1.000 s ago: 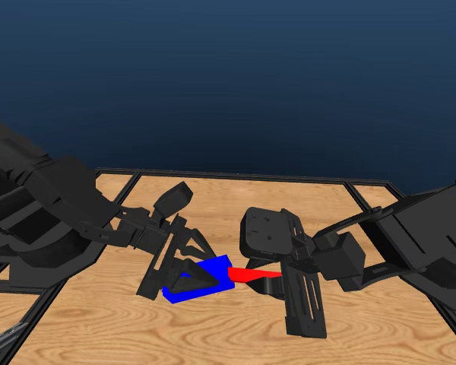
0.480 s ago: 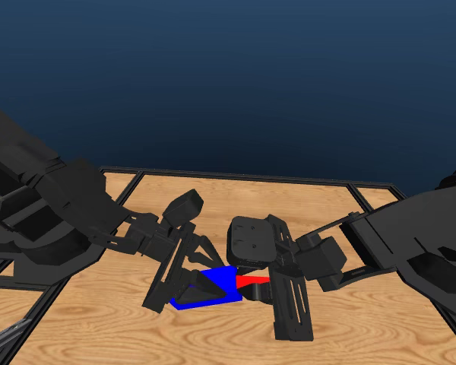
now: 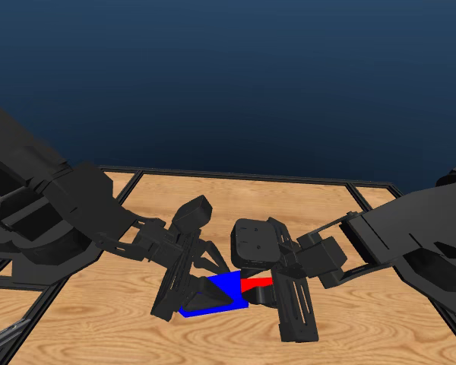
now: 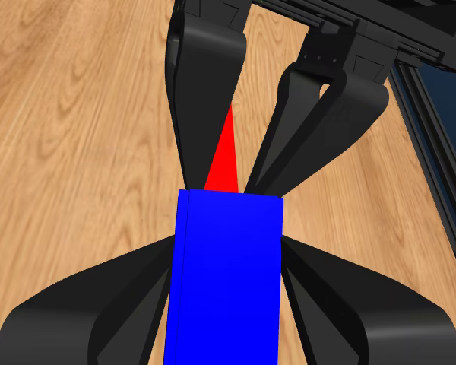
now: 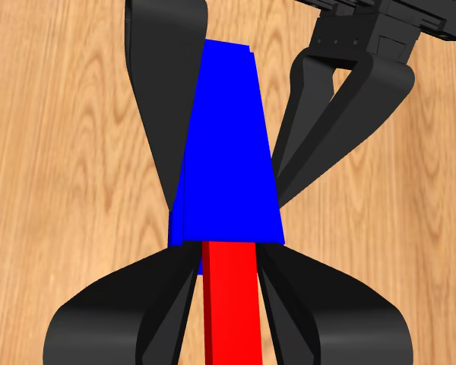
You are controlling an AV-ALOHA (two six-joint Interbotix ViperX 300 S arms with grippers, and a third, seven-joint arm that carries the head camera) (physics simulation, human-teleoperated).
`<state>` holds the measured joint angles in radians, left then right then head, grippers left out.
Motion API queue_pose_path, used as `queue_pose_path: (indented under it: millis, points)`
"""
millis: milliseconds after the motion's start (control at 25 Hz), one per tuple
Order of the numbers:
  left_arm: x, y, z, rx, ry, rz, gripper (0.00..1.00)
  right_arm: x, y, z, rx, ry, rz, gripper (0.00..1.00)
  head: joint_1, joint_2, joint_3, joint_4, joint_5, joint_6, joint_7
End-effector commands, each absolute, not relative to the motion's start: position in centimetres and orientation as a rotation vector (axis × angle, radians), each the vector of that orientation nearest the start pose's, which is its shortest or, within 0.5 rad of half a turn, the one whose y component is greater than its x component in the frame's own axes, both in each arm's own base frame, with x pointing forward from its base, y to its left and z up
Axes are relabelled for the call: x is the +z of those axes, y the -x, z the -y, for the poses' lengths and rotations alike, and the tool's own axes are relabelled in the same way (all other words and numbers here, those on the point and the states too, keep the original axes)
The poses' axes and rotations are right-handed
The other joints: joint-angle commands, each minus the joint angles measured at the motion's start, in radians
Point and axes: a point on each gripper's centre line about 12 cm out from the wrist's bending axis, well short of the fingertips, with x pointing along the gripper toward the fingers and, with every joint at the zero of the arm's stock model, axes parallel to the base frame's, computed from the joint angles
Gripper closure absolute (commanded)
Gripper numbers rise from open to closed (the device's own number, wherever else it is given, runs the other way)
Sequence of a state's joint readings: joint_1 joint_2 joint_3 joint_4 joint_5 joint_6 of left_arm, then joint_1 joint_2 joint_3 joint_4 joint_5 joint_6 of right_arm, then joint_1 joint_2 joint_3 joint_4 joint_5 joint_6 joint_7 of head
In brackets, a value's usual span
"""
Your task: Insert peg into socket
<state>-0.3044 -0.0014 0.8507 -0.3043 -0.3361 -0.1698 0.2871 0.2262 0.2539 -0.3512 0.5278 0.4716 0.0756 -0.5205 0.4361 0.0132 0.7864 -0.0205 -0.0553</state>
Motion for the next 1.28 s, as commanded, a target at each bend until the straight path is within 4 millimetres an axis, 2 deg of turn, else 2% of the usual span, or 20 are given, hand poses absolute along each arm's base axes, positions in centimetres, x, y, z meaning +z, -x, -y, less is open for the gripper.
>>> queue_pose_path:
  millis: [40,80,120,200,320,560,800,840,880,920,960,1000,1040,1120,1200,1280]
  points:
    - [16.3,-35.8,9.2,-0.073,0.368,-0.437,1.00,18.4,-42.9,-8.6,-0.030,-0.077,-0.912,0.00,0.004,-0.010,-0.016,0.001,-0.011,-0.002,-0.002]
    - [16.7,-36.0,9.2,-0.070,0.378,-0.421,1.00,17.9,-42.1,-8.2,-0.044,-0.097,-0.930,0.00,0.004,-0.011,-0.015,0.001,-0.011,-0.003,-0.002]
    - [16.4,-35.9,9.1,-0.066,0.376,-0.434,1.00,18.6,-41.6,-8.1,-0.049,-0.122,-0.911,0.00,0.003,-0.012,-0.015,0.001,-0.011,-0.003,-0.001]
    - [16.0,-35.7,9.0,-0.063,0.379,-0.441,1.00,18.0,-40.4,-8.1,-0.058,-0.137,-0.929,0.00,0.002,-0.014,-0.015,0.000,-0.013,-0.002,-0.002]
    - [16.6,-35.9,9.1,-0.067,0.387,-0.417,1.00,17.7,-38.9,-7.8,-0.064,-0.178,-0.931,0.00,-0.001,-0.016,-0.015,0.000,-0.013,-0.002,-0.001]
    - [16.2,-35.6,9.1,-0.063,0.391,-0.423,1.00,16.9,-36.9,-8.1,-0.075,-0.234,-0.947,0.00,-0.007,-0.015,-0.017,-0.002,-0.015,-0.001,-0.002]
    - [16.1,-35.3,8.9,-0.060,0.382,-0.430,1.00,14.4,-34.9,-8.5,-0.089,-0.287,-0.999,0.00,-0.011,-0.014,-0.017,-0.003,-0.013,0.000,-0.003]
    - [16.2,-35.1,8.8,-0.057,0.386,-0.440,1.00,14.6,-34.8,-8.6,-0.087,-0.296,-0.992,0.00,-0.012,-0.014,-0.017,-0.003,-0.014,-0.001,-0.003]
    - [16.6,-35.5,8.7,-0.058,0.389,-0.411,1.00,14.3,-34.6,-8.7,-0.083,-0.300,-0.991,1.00,-0.012,-0.014,-0.017,-0.003,-0.013,0.000,-0.002]
    - [16.3,-35.4,8.9,-0.061,0.382,-0.434,1.00,15.1,-35.0,-8.8,-0.075,-0.302,-0.970,1.00,-0.013,-0.014,-0.017,-0.003,-0.013,0.001,-0.001]
    - [16.2,-35.5,8.6,-0.053,0.386,-0.425,1.00,14.4,-34.8,-8.7,-0.079,-0.281,-0.991,1.00,-0.015,-0.015,-0.016,-0.004,-0.013,0.001,-0.001]
    - [16.1,-35.4,8.9,-0.062,0.382,-0.436,1.00,15.1,-35.3,-8.7,-0.073,-0.271,-0.973,1.00,-0.018,-0.016,-0.016,-0.004,-0.011,0.003,-0.001]
    - [16.9,-35.7,9.1,-0.069,0.385,-0.408,1.00,15.6,-35.7,-8.7,-0.066,-0.264,-0.956,1.00,-0.020,-0.016,-0.016,-0.004,-0.012,0.004,-0.001]
    - [16.2,-35.4,9.4,-0.076,0.375,-0.435,1.00,15.9,-36.2,-8.7,-0.058,-0.242,-0.944,1.00,-0.023,-0.017,-0.016,-0.005,-0.013,0.007,-0.003]
    - [17.2,-35.9,9.1,-0.070,0.388,-0.400,1.00,16.2,-37.4,-8.7,-0.041,-0.239,-0.912,1.00,-0.024,-0.018,-0.016,-0.004,-0.014,0.009,-0.002]
    - [16.3,-35.6,9.2,-0.069,0.382,-0.432,1.00,16.1,-37.8,-8.7,-0.035,-0.224,-0.912,1.00,-0.026,-0.019,-0.015,-0.004,-0.013,0.011,-0.001]
